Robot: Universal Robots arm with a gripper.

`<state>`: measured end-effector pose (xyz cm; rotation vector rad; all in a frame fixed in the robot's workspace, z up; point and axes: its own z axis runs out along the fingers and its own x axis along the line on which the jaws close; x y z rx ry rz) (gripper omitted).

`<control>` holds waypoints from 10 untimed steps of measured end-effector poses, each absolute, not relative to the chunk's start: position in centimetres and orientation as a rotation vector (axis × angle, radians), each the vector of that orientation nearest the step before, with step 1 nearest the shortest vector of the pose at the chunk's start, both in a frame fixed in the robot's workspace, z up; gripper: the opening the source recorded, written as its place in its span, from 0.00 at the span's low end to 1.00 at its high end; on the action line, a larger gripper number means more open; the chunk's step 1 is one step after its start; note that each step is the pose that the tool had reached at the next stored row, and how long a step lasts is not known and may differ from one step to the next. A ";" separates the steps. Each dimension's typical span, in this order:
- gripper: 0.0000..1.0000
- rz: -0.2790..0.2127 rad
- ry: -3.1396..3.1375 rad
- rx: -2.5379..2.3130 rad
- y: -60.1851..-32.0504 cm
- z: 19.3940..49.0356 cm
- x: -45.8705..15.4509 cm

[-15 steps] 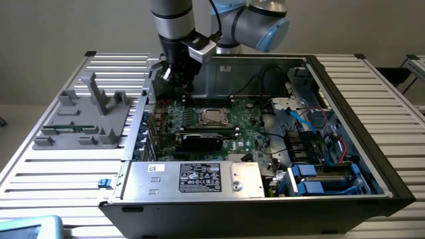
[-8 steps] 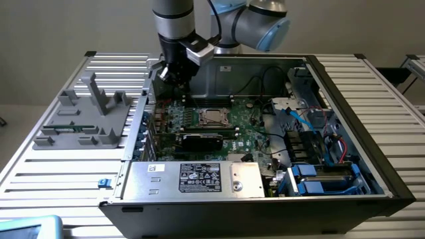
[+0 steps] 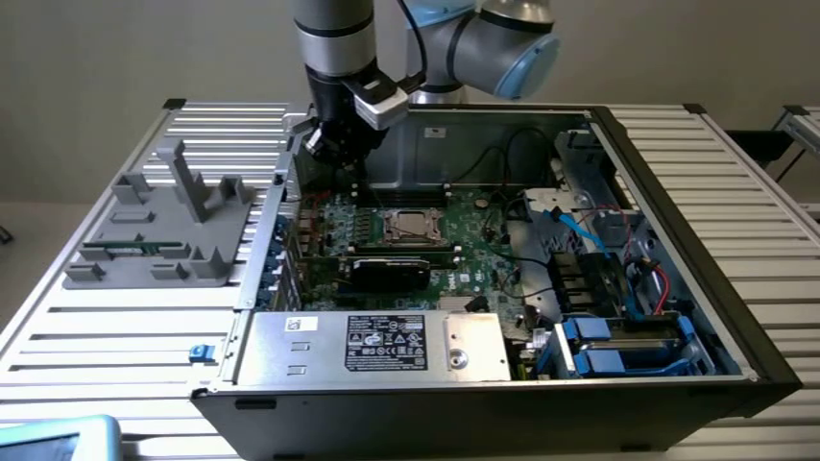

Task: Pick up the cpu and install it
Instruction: 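Install the first cpu locking lever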

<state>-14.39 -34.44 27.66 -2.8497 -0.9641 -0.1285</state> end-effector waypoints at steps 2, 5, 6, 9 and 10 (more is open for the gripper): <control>0.12 -0.129 -0.963 -2.850 -34.4 27.7 -14.4; 0.12 -0.131 -0.932 -2.861 -34.4 27.6 -14.4; 0.12 -0.133 -0.907 -2.870 -34.4 27.6 -14.4; 0.12 -0.132 -0.852 -2.887 -34.4 27.5 -14.4; 0.12 -0.128 -0.837 -2.892 -34.4 27.5 -14.4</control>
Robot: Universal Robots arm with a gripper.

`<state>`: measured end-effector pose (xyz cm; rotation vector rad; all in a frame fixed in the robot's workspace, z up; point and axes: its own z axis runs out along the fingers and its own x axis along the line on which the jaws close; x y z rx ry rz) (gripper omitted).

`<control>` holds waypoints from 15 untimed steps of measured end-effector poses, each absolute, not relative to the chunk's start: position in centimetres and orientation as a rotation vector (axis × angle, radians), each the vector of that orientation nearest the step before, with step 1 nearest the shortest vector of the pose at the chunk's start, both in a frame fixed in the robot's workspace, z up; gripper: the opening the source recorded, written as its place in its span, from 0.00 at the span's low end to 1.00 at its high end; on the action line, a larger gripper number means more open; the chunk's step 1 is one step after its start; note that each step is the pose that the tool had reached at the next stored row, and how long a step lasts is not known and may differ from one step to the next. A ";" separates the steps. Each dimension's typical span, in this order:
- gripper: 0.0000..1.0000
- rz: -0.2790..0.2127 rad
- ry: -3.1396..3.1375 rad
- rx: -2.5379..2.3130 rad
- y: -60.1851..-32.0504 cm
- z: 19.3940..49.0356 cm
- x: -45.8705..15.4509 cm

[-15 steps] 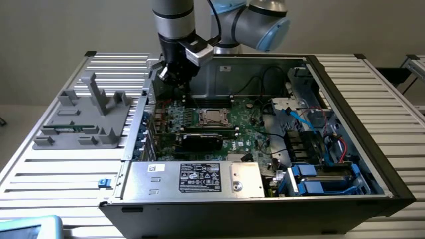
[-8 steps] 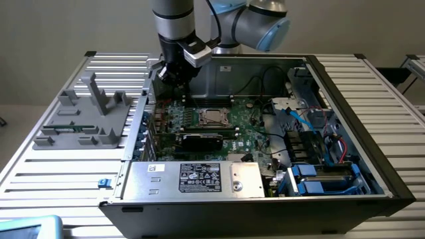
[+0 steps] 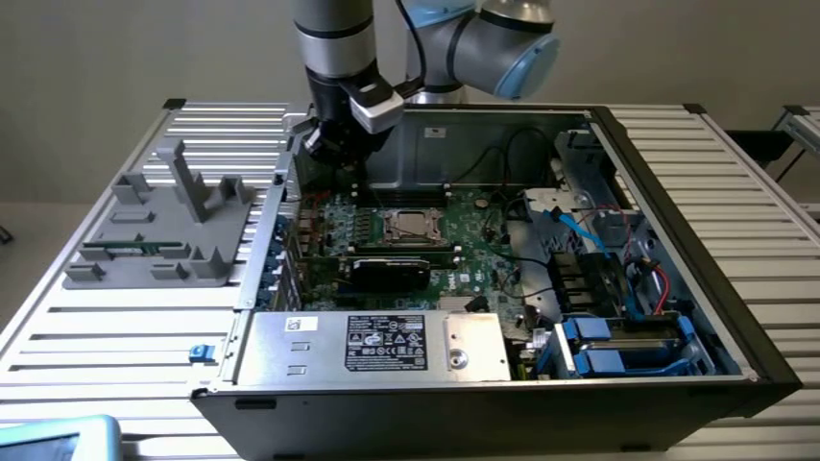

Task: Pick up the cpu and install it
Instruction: 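Install the first cpu locking lever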

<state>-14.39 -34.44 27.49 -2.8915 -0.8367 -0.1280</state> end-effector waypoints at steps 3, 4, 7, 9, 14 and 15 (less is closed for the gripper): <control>0.12 -0.107 -0.799 -2.900 -34.4 27.4 -14.4; 0.12 -0.099 -0.788 -2.901 -34.4 27.4 -14.4; 0.12 -0.087 -0.755 -2.905 -34.4 27.4 -14.4; 0.12 -0.083 -0.731 -2.906 -34.4 27.3 -14.4; 0.12 -0.087 -0.671 -2.895 -34.4 27.2 -14.4; 0.12 -0.088 -0.659 -2.892 -34.4 27.1 -14.4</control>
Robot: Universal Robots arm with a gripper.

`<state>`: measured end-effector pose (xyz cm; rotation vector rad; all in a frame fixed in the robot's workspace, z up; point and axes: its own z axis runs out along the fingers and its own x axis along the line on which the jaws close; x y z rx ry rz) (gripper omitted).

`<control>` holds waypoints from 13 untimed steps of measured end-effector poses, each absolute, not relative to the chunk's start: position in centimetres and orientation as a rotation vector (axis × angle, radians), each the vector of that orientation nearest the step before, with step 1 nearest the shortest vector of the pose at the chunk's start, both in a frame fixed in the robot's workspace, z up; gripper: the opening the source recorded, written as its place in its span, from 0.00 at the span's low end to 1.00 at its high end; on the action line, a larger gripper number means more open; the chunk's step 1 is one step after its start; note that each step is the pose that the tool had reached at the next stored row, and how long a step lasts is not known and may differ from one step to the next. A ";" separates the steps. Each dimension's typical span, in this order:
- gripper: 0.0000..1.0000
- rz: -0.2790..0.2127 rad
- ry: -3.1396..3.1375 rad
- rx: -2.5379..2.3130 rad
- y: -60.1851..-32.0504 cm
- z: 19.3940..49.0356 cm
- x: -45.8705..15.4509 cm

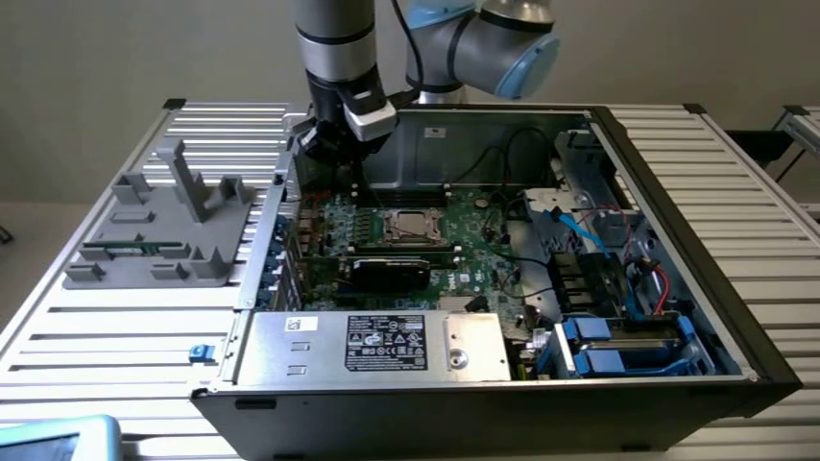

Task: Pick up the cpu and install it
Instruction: 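Install the first cpu locking lever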

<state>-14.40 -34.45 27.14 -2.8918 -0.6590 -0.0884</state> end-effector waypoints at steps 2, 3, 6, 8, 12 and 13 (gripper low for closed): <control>0.12 -0.091 -0.635 -2.885 -34.4 27.1 -14.4; 0.12 -0.093 -0.623 -2.882 -34.4 27.0 -14.4; 0.12 -0.096 -0.589 -2.873 -34.4 26.9 -14.4; 0.12 -0.093 -0.567 -2.873 -34.4 26.8 -14.4; 0.12 -0.081 -0.527 -2.875 -34.4 26.6 -14.4; 0.12 -0.078 -0.519 -2.875 -34.4 26.5 -14.4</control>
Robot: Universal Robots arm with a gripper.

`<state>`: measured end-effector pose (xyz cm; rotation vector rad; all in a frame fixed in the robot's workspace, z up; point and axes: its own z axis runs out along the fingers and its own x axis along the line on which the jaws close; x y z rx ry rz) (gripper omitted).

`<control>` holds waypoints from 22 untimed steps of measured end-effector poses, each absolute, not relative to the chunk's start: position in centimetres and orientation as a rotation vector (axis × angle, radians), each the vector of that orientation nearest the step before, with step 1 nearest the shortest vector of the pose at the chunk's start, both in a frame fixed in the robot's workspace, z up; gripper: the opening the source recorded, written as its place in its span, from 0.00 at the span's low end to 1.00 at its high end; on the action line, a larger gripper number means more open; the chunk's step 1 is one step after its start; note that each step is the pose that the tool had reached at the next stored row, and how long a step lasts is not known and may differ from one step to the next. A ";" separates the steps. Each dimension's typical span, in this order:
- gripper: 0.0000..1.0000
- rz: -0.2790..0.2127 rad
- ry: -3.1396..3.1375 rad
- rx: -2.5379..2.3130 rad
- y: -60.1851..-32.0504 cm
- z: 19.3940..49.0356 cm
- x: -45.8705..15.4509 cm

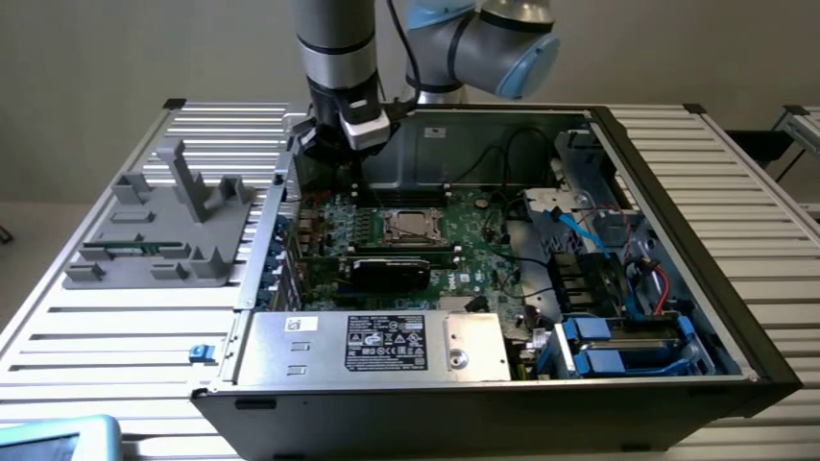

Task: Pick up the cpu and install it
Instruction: 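Install the first cpu locking lever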

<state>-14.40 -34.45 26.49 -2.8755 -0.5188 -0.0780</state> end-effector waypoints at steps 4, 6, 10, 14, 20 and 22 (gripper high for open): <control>0.12 -0.076 -0.485 -2.873 -34.4 26.2 -14.4; 0.12 -0.077 -0.467 -2.872 -34.4 26.0 -14.4; 0.12 -0.082 -0.439 -2.865 -34.5 25.6 -14.3; 0.12 -0.084 -0.433 -2.859 -34.4 25.6 -13.6; 0.12 -0.090 -0.429 -2.845 -34.5 25.6 -12.6; 0.12 -0.094 -0.426 -2.836 -34.4 25.5 -12.4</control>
